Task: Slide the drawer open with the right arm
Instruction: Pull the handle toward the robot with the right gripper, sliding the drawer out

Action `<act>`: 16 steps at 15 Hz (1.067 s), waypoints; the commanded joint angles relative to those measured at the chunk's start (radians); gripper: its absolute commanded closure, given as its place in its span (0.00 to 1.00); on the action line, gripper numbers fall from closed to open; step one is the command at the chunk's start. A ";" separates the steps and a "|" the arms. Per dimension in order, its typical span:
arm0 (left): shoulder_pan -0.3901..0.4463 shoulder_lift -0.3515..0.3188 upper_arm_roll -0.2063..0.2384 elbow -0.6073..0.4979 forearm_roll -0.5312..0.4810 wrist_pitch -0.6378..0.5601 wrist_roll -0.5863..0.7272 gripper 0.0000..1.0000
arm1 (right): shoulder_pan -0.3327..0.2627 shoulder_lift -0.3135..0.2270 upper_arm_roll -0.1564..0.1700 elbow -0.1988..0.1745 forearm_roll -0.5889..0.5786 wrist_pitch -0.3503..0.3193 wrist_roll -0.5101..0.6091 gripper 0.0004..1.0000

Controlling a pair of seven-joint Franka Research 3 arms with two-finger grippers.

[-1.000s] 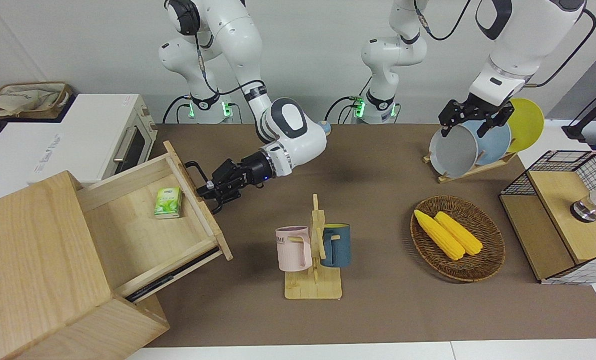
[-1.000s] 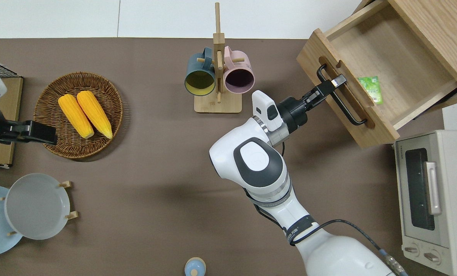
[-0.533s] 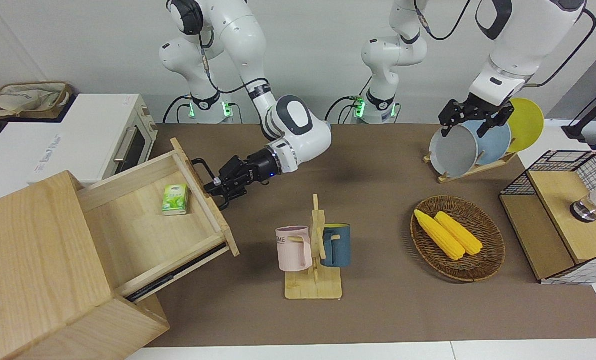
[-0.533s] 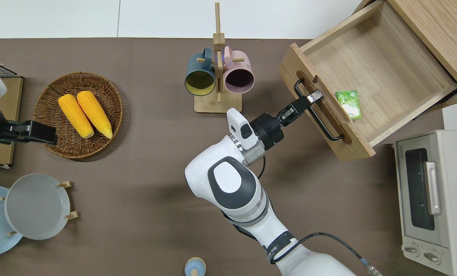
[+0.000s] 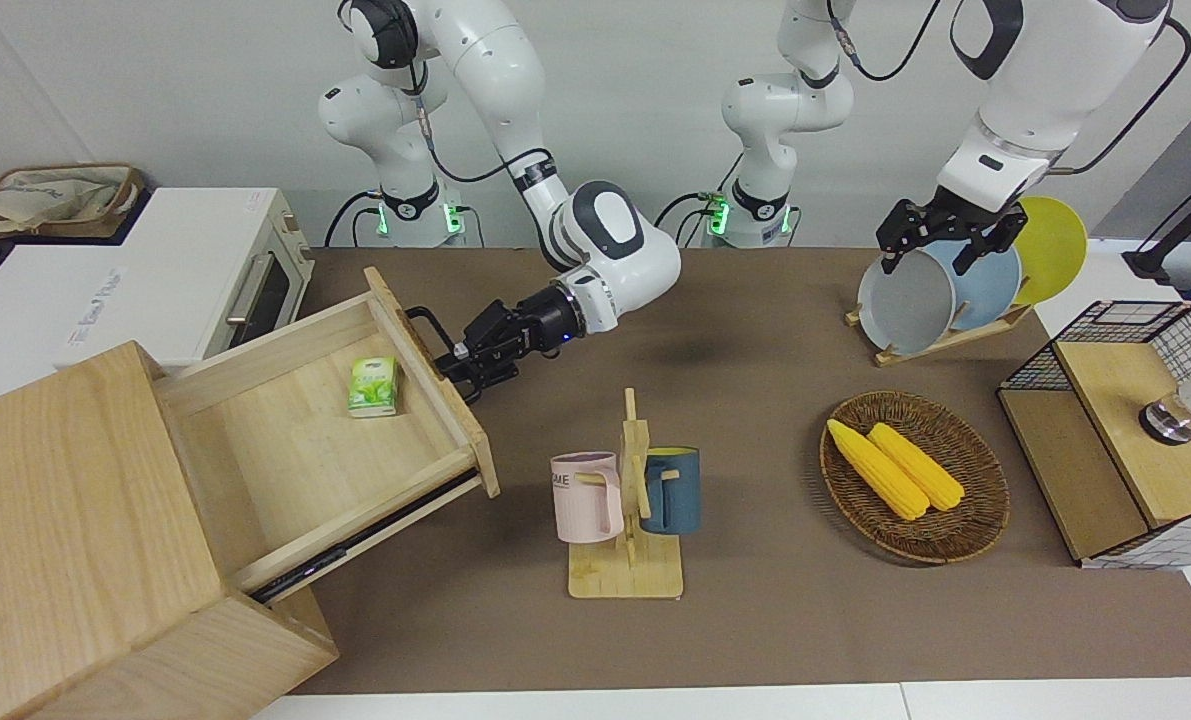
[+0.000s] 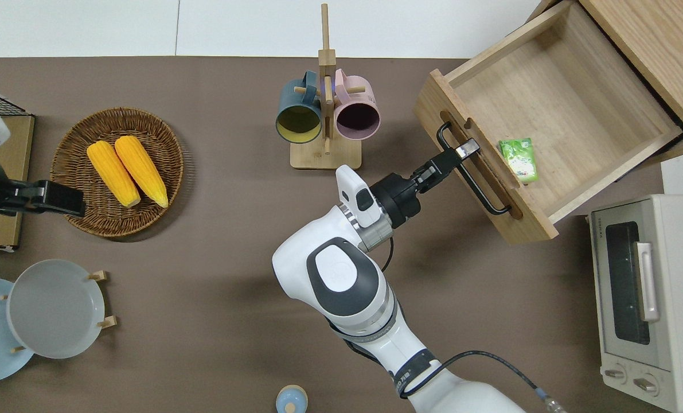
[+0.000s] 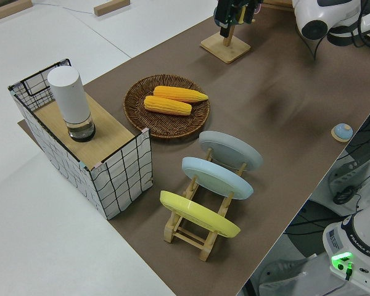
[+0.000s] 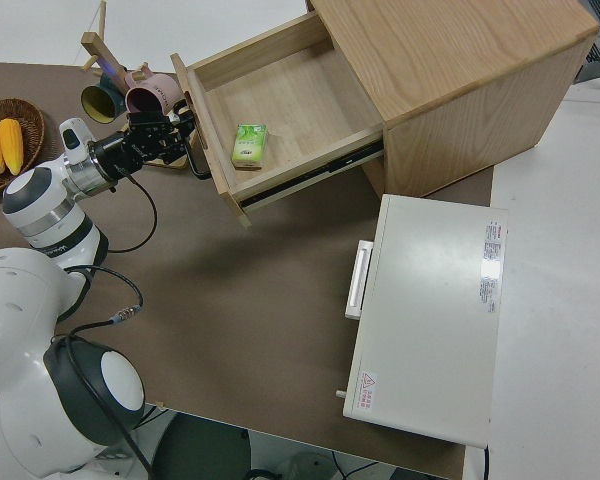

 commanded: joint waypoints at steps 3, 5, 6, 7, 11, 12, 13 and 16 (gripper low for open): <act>-0.007 -0.004 0.000 0.009 0.018 -0.018 -0.010 0.01 | 0.000 0.010 -0.002 0.022 0.024 0.016 0.003 0.01; -0.007 -0.004 0.000 0.010 0.018 -0.018 -0.010 0.01 | 0.002 0.010 -0.002 0.022 0.024 0.017 0.003 0.01; -0.007 -0.004 0.000 0.010 0.018 -0.018 -0.010 0.01 | 0.002 0.010 -0.002 0.022 0.026 0.017 0.005 0.01; -0.007 -0.004 0.000 0.010 0.018 -0.018 -0.010 0.01 | 0.002 0.010 -0.002 0.025 0.033 0.020 0.011 0.01; -0.007 -0.004 0.000 0.009 0.018 -0.018 -0.010 0.01 | 0.008 0.009 -0.002 0.095 0.122 0.026 0.019 0.01; -0.007 -0.004 0.000 0.010 0.018 -0.018 -0.010 0.01 | 0.016 0.007 0.000 0.121 0.165 0.028 0.019 0.01; -0.007 -0.004 0.000 0.009 0.018 -0.018 -0.010 0.01 | 0.026 0.007 -0.002 0.143 0.199 0.028 0.020 0.01; -0.007 -0.004 0.000 0.009 0.018 -0.018 -0.010 0.01 | 0.033 -0.002 0.000 0.210 0.314 0.028 0.022 0.01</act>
